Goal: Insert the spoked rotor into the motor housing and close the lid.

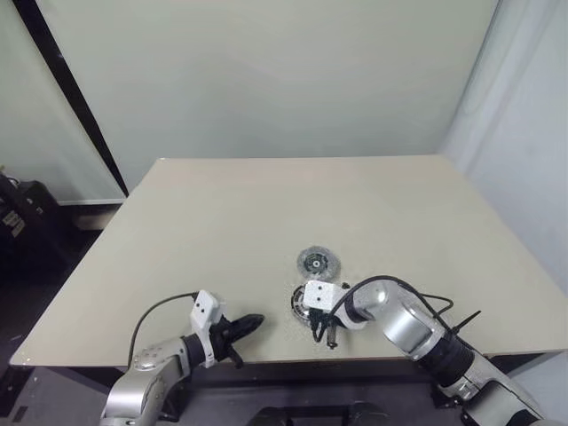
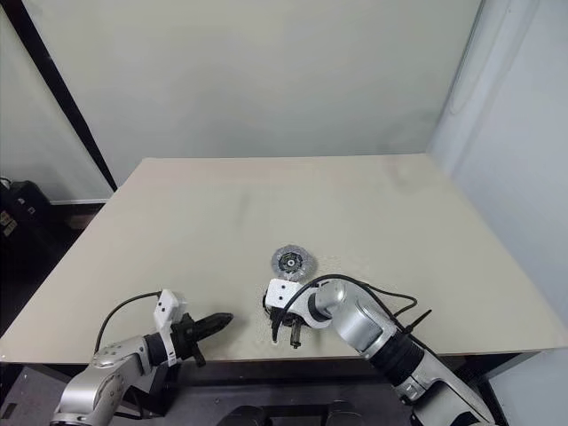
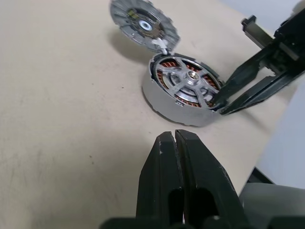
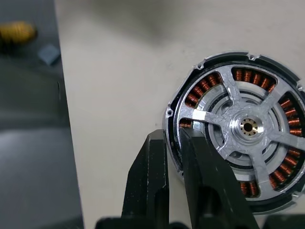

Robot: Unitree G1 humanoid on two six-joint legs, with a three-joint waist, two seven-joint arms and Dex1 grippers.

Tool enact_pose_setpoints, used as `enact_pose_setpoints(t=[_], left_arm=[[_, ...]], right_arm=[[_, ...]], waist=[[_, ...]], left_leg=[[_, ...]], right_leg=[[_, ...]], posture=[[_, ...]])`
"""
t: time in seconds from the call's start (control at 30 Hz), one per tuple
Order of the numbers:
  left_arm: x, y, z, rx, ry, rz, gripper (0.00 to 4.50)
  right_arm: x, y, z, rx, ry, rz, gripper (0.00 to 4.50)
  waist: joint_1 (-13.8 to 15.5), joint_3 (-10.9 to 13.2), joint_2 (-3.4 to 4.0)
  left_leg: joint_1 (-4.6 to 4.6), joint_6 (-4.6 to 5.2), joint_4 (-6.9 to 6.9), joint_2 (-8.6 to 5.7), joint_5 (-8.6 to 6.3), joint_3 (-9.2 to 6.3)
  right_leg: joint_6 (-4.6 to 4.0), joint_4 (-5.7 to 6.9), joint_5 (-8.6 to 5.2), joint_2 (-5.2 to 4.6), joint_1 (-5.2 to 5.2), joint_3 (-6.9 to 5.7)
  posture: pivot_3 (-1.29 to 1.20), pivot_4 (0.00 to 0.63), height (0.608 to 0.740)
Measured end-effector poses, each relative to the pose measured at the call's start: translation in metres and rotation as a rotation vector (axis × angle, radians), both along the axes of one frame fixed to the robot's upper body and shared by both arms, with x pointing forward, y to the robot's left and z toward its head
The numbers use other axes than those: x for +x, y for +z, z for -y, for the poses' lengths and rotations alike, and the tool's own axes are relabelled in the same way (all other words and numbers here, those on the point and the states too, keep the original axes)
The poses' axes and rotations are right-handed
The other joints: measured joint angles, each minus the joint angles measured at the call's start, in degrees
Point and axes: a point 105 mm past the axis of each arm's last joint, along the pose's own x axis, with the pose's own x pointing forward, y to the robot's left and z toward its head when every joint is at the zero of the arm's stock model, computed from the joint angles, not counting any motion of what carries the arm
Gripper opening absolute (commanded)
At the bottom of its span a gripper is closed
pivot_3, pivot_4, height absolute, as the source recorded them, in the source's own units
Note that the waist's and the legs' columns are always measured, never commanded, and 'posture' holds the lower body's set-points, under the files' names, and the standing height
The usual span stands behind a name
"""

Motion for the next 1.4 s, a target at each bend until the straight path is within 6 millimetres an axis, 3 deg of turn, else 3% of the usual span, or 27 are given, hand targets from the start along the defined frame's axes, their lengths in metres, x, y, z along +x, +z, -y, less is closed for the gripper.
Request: enact_pose_setpoints(t=[0.27,0.5,0.67,0.9,1.1,1.2,1.4], left_arm=[[0.002,-0.002,0.004,-0.006,0.014,0.014,0.00],[0.002,-0.007,0.004,0.004,0.021,0.005,0.00],[0.002,-0.007,0.004,0.007,0.021,0.005,0.00],[0.002,-0.007,0.005,0.002,0.022,0.006,0.00],[0.002,-0.007,0.005,0.001,0.024,0.007,0.00],[0.002,-0.007,0.005,0.001,0.025,0.007,0.00],[0.002,-0.007,0.005,0.002,0.025,0.006,0.00]], right_arm=[[0.005,-0.002,-0.022,0.167,-0.229,-0.092,0.09],[-0.001,-0.001,-0.016,0.116,-0.144,-0.057,2.46],[-0.001,0.014,-0.009,0.054,-0.010,0.009,4.22],[0.005,0.020,0.010,-0.089,0.161,0.130,4.22],[0.005,0.008,0.017,-0.136,0.212,0.120,4.22],[0.005,0.003,0.018,-0.139,0.220,0.120,3.61],[0.005,-0.001,0.012,-0.118,0.212,0.130,1.49]], waist=[[-0.3,0.0,0.05],[-0.3,0.0,0.08],[-0.3,0.0,0.10],[-0.3,0.0,0.08],[-0.3,0.0,0.08],[-0.3,0.0,0.08],[-0.3,0.0,0.08]], left_leg=[[0.03,-0.02,0.00,0.12,0.02,0.06],[-0.07,-0.03,0.00,0.07,0.01,0.03],[-0.19,-0.02,-0.01,0.06,0.01,0.03],[-0.21,-0.03,-0.02,0.07,0.01,0.02],[-0.21,-0.02,-0.03,0.07,0.01,0.02],[-0.20,-0.02,-0.03,0.07,0.01,0.02],[-0.15,-0.02,-0.02,0.07,0.01,0.03]], right_leg=[[-0.08,0.11,0.02,0.07,-0.03,-0.04],[0.03,0.08,0.08,0.04,-0.07,-0.05],[0.05,0.04,0.09,0.03,-0.14,-0.06],[0.05,-0.01,0.09,0.02,-0.13,-0.09],[0.06,-0.01,0.10,0.02,-0.13,-0.08],[0.06,-0.01,0.10,0.02,-0.12,-0.08],[0.06,0.00,0.10,0.03,-0.08,-0.08]], posture=[[0.00,0.000,0.740],[0.00,0.000,0.740],[0.00,0.000,0.740],[0.00,0.000,0.740],[0.00,0.000,0.740],[0.00,0.000,0.740],[0.00,0.000,0.740]])
